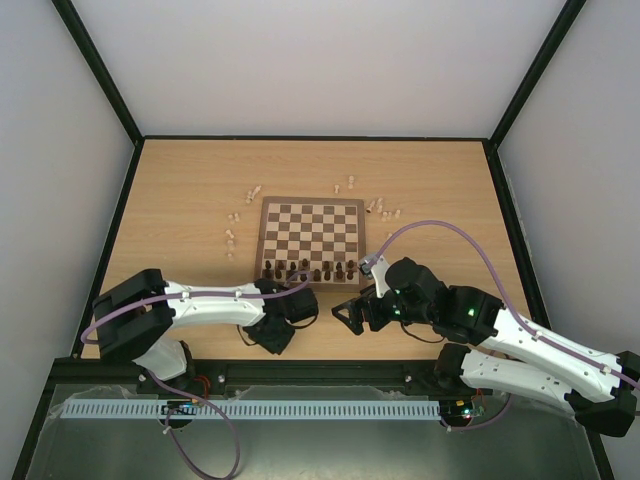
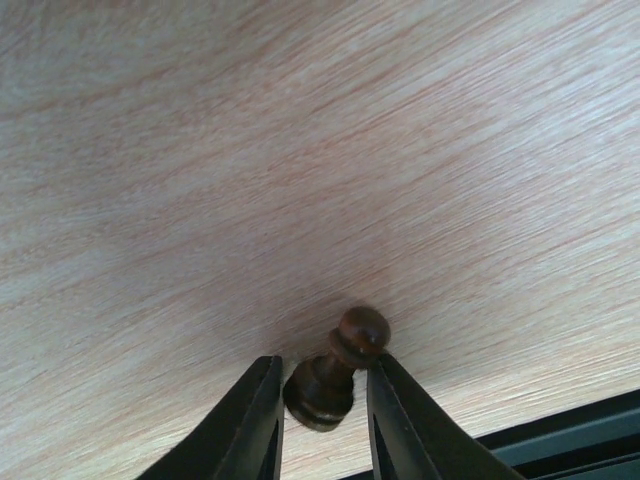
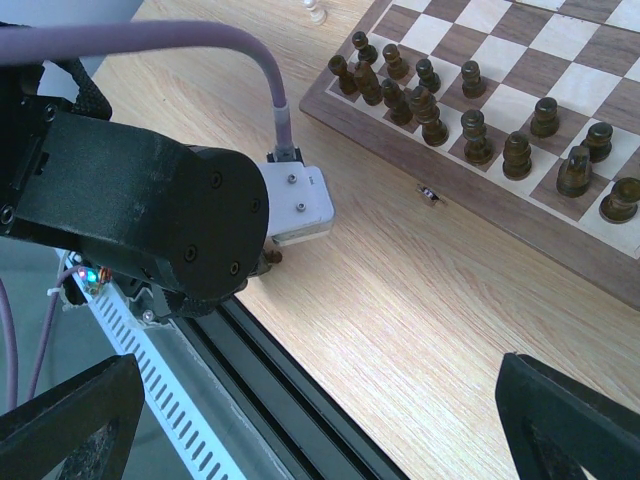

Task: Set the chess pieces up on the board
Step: Pick up the chess piece at the center of the board.

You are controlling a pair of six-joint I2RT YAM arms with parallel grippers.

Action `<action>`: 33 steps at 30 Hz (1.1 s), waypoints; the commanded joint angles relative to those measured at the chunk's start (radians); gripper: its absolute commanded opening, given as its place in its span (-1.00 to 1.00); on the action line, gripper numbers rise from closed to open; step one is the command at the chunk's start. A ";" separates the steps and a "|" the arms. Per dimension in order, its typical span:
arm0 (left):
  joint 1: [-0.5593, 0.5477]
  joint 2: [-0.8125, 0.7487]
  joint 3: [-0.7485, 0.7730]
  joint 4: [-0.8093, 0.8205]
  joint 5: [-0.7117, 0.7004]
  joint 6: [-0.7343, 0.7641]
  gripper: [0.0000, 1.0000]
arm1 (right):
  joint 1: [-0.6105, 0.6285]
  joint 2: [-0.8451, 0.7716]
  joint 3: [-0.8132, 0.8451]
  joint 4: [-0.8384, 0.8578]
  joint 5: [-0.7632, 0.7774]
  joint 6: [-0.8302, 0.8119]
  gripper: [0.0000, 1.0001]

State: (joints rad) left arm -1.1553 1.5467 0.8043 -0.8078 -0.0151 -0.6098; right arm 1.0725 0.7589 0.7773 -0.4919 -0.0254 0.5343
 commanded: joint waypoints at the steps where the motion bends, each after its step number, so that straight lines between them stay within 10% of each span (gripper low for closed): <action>1: 0.008 0.031 -0.003 0.006 -0.006 0.001 -0.52 | -0.004 -0.009 0.011 -0.019 -0.003 -0.008 0.93; 21: -0.010 -0.342 0.039 -0.013 0.033 -0.068 -0.81 | -0.004 0.020 0.018 -0.011 -0.016 0.007 0.94; 33: -0.023 -0.645 0.017 0.079 0.249 -0.009 -0.79 | -0.005 0.084 0.011 0.206 -0.405 0.057 0.57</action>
State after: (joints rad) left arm -1.1721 0.9569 0.8330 -0.7639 0.1345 -0.6464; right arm 1.0714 0.8062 0.7773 -0.3920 -0.2462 0.5648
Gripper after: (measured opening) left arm 0.165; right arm 0.823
